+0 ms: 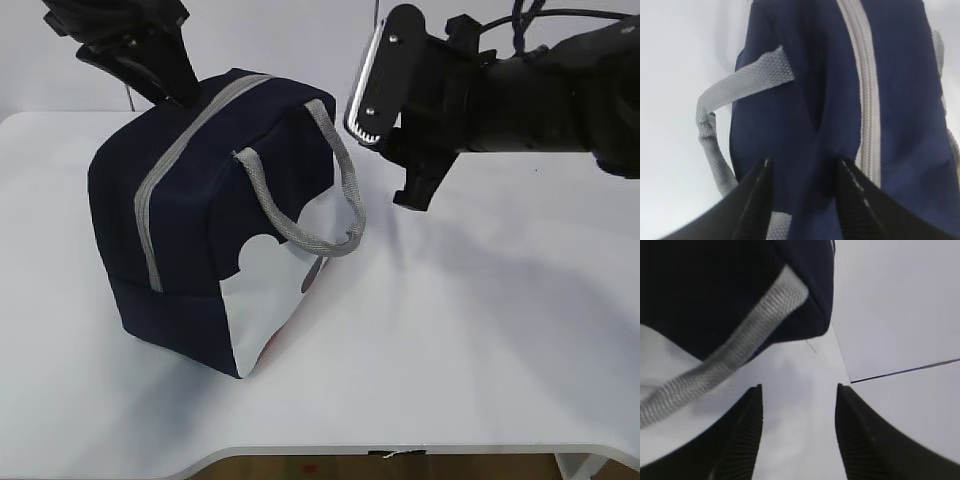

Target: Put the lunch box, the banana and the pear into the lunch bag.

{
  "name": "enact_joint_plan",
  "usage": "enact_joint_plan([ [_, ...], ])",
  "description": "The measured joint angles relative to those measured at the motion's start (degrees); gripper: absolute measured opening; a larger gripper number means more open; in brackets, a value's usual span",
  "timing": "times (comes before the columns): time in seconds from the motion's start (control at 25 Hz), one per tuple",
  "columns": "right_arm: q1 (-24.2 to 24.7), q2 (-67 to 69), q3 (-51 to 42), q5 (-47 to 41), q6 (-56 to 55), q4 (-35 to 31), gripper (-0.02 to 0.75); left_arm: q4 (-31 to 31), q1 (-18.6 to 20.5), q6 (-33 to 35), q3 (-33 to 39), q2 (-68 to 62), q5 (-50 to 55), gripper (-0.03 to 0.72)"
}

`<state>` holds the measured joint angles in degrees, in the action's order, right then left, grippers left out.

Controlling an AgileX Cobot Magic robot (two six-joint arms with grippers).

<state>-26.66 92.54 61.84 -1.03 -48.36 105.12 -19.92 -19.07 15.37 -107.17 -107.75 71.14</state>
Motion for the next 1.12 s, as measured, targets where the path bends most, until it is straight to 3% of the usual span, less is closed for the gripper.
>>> enact_joint_plan([
  [0.2, -1.7, -0.1, 0.0, -1.6, -7.5, -0.1, 0.386, 0.2, 0.0, -3.6, 0.0, 0.0, 0.0, 0.312],
  [0.48, -1.7, -2.7, 0.0, -5.2, -9.7, -0.2, 0.386, 8.5, 0.0, -10.9, 3.9, 3.4, 0.0, 0.312],
  [0.68, -1.8, -4.8, -0.1, -5.7, -9.9, -0.9, 0.386, 10.0, 0.0, -11.6, 5.3, 6.5, 0.2, 0.316],
  [0.8, -1.8, -5.2, -1.0, -5.9, -9.9, -1.7, 0.386, 9.9, 0.0, -11.6, 5.3, 7.4, 0.2, 0.359],
  [1.12, -1.8, -9.6, -7.9, -7.1, -10.0, -2.0, 0.386, 10.2, 0.0, -11.7, 7.3, 15.5, 0.3, 0.395],
])
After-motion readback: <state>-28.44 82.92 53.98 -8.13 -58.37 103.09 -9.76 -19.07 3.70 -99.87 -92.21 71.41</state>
